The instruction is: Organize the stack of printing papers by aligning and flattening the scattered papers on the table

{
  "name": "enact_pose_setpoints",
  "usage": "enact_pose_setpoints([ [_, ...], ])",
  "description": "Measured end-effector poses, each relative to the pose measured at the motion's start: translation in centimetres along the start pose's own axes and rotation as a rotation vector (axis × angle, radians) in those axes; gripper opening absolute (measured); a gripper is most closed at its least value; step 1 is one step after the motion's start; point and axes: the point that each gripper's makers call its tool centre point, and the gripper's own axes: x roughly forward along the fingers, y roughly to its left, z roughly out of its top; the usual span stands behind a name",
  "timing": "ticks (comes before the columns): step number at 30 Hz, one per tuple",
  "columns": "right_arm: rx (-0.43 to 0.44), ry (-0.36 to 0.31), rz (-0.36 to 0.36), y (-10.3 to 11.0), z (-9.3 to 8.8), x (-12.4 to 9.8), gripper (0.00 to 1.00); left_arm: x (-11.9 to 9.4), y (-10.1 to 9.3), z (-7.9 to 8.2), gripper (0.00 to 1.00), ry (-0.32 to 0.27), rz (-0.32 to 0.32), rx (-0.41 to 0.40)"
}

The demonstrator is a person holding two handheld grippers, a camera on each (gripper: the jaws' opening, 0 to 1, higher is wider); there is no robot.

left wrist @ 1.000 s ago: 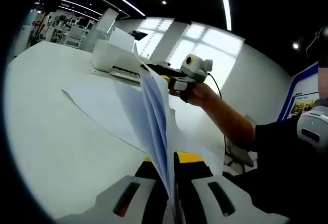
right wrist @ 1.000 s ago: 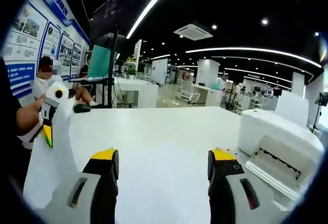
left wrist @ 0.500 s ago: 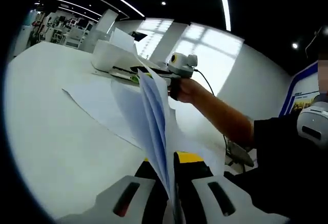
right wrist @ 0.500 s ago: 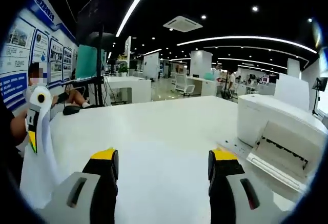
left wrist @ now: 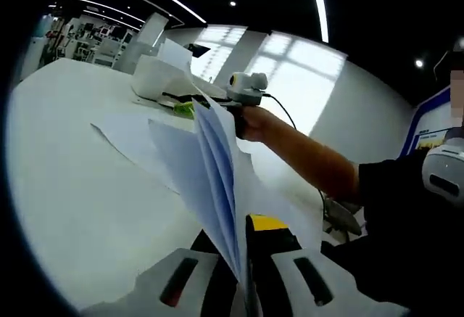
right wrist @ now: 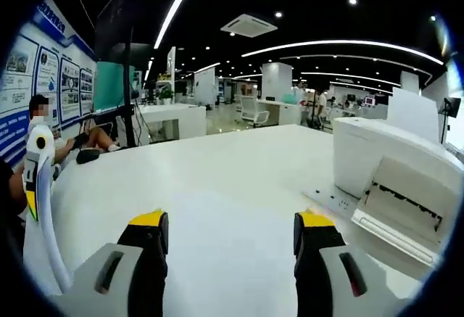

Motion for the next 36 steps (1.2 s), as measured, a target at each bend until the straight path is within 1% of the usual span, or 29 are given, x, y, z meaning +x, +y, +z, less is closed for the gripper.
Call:
enact_pose_setpoints([
  [11, 0.019, 0.036, -0.008, 0.6, -1.2, 1.3, 0.66, -0.5, 0.6, 0.5, 0.07, -0.005, 0.0, 0.001],
  [15, 0.017, 0.062, -0.008, 1.1, -1.9, 1.8, 0.67, -0.7, 0.7, 0.6, 0.07, -0.005, 0.005, 0.006],
  [20, 0.027, 0.075, -0.007, 1.4, -2.3, 2.3, 0.67, -1.1, 0.9, 0.7, 0.07, -0.001, 0.018, 0.013],
  [22, 0.036, 0.086, -0.008, 0.5, -2.5, 2.9, 0.67, -1.1, 1.0, 0.7, 0.07, -0.001, 0.02, 0.014],
  [23, 0.04, 0.09, -0.008, 0.4, -2.7, 3.1, 0.67, -1.1, 0.9, 0.6, 0.07, -0.001, 0.019, 0.013],
  [30, 0.04, 0.112, -0.008, 0.4, -3.8, 4.0, 0.68, -1.2, 0.9, 0.7, 0.07, 0.0, 0.018, 0.02],
  [36, 0.063, 0.132, -0.044, -0.6, -4.9, 4.0, 0.67, -1.2, 0.9, 0.4, 0.07, 0.003, 0.021, 0.017],
])
